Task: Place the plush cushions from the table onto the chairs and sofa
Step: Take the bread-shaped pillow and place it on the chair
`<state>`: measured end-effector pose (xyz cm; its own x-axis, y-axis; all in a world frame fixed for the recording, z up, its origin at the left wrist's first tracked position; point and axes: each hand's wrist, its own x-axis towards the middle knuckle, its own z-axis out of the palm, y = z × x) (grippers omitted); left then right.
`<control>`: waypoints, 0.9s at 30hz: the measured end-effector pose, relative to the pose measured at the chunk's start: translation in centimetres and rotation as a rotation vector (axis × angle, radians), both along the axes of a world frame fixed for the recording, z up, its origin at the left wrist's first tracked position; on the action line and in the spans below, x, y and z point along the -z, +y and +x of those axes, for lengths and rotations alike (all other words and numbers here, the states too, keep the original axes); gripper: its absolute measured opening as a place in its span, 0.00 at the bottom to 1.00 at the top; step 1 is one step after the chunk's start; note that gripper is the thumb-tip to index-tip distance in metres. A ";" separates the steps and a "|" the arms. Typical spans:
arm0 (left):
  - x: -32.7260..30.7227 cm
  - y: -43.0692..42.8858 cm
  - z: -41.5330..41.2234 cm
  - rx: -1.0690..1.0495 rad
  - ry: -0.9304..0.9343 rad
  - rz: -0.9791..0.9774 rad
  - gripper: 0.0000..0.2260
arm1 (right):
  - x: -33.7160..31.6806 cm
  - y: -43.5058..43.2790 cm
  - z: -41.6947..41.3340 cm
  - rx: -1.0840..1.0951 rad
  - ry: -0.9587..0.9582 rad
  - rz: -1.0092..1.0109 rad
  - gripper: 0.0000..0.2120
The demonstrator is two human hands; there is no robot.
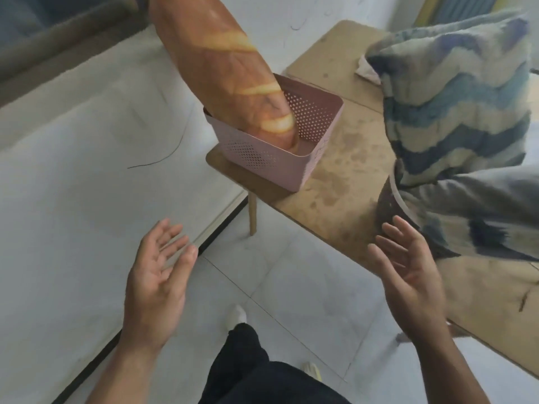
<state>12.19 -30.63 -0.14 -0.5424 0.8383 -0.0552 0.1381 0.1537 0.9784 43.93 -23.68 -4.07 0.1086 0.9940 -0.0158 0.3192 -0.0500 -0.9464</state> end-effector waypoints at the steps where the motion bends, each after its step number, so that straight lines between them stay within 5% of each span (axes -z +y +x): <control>1: 0.7 1.6 -1.1 -0.019 -0.011 0.001 0.21 | 0.3 1.8 -1.0 -0.002 0.006 -0.003 0.32; 11: 2.7 25.3 -13.7 0.171 -0.077 -0.042 0.31 | 0.7 18.5 -13.0 0.217 0.042 -0.047 0.32; 15: 1.7 34.2 -16.9 0.214 -0.088 0.006 0.35 | -0.6 25.8 -18.4 0.138 -0.067 -0.060 0.33; 21: 2.6 40.7 -17.9 0.292 -0.166 -0.032 0.56 | 1.7 33.7 -24.2 -0.213 -0.288 -0.094 0.60; 24: 2.9 43.3 -17.5 0.319 -0.235 0.016 0.49 | 4.0 36.7 -26.8 -0.369 -0.425 -0.142 0.73; 27: 2.8 44.8 -17.3 0.250 -0.222 0.048 0.34 | 4.3 38.2 -28.0 -0.253 -0.359 -0.118 0.72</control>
<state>-5.07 14.16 -2.91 -0.2986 0.9484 -0.1064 -0.0513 0.0954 0.9941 15.93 14.56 -8.40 -0.1181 0.9837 -0.1358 0.6420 -0.0287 -0.7661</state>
